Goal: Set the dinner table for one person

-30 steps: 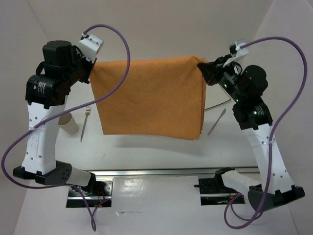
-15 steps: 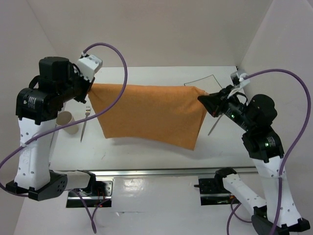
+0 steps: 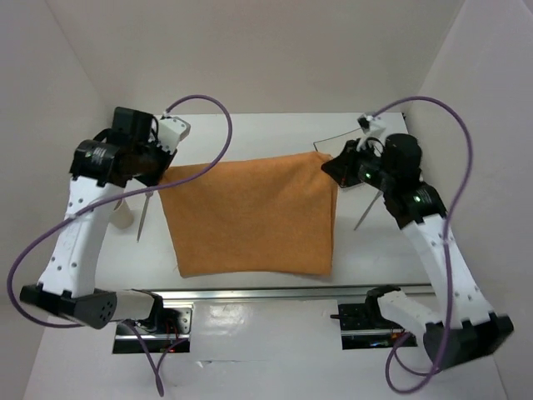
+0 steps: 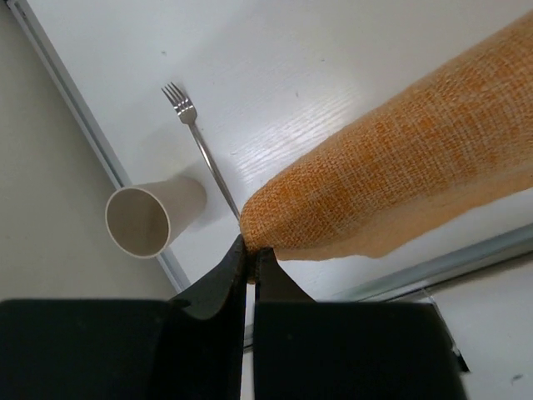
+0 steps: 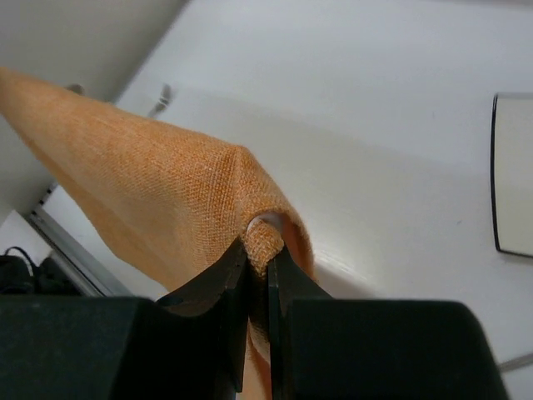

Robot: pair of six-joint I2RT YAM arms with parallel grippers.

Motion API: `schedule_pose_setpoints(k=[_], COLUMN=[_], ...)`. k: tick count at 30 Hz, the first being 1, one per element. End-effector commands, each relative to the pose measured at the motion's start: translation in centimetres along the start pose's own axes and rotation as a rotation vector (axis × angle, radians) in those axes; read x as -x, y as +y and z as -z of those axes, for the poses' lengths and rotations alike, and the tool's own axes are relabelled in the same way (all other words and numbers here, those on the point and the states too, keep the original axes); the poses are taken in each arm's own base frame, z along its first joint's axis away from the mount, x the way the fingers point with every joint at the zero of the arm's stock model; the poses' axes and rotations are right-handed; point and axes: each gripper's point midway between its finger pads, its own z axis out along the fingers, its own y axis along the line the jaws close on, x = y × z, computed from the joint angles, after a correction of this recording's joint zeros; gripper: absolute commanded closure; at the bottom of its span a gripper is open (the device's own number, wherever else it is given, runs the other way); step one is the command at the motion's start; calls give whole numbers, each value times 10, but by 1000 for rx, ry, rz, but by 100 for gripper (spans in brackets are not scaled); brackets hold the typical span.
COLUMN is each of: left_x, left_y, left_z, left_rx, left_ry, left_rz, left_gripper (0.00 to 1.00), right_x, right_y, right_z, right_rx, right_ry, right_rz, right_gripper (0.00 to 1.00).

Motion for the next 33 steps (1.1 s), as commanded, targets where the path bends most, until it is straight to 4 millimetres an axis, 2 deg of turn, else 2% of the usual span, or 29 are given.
schedule_pose_setpoints(k=[1,3,4,5,6,7,8,9,10,11,12,13,14,15,16,17,18,19,20,21,22,25,27,28,29,30,31,32,33], left_x=[24,24,27,36,38,34,44,45,49,49,49,49,53,48,46,50,49,47,44,55,52,68,70,70,66,62,55,45,44], left_y=[28,32,32,35,39,41,42,47,48,50,57,58,61,58,64,67,66,66,65,69,68,72,73,75,74,75,74,70,69], left_z=[-37,-65,-88,-103,-117,-148,-156,-169,-183,-206,-217,-227,-234,-254,-261,-264,-270,-281,-286,-283,-288,-284,-290,-290,-296,-301,-314,-319,-322], left_rx=[126,146,137,143,147,134,127,129,129,136,151,157,167,158,172,183,181,188,185,198,194,201,200,206,198,201,203,190,187], left_ry=[-58,-27,0,-17,-4,53,46,59,61,92,95,105,106,131,137,133,141,149,160,123,134,74,76,93,116,138,171,208,217], left_rz=[11,-1,-4,-2,15,17,32,50,50,47,54,62,62,70,76,87,87,99,98,115,113,130,120,102,87,84,80,74,73], left_gripper=[100,100,100,100,100,100,100,100,100,100,100,100,100,100,100,100,100,100,100,100,100,100,100,100,100,100,96,85,67], right_x=[-17,-34,-44,-52,-71,-75,-68,-83,-86,-76,-91,-94,-95,-85,-102,-105,-98,-108,-104,-108,-100,-83,-78,-69,-71,-87,-88,-79,-89], right_y=[-39,-52,-64,-73,-91,-98,-104,-117,-122,-130,-145,-150,-154,-160,-170,-183,-188,-197,-200,-204,-208,-206,-206,-206,-209,-216,-216,-217,-222], right_z=[-46,-67,-86,-96,-114,-125,-134,-152,-161,-169,-183,-190,-197,-205,-214,-215,-221,-224,-224,-225,-225,-227,-233,-237,-241,-247,-251,-256,-260], right_rx=[-66,-73,-77,-90,-111,-111,-107,-113,-115,-121,-137,-139,-140,-151,-168,-211,-227,-251,-269,-287,-292,-282,-269,-268,-270,-277,-267,-263,-266], right_ry=[37,68,85,101,151,150,139,172,181,162,197,207,212,196,237,245,232,257,247,254,233,178,166,157,167,211,219,201,227], right_rz=[-15,-38,-45,-53,-68,-68,-55,-59,-63,-59,-80,-85,-88,-68,-86,-82,-74,-72,-66,-67,-64,-41,-37,-33,-37,-56,-60,-52,-52], right_gripper=[100,100,100,100,100,100,100,100,100,100,100,100,100,100,100,100,100,100,100,100,100,100,100,99,93,61,49,43,40])
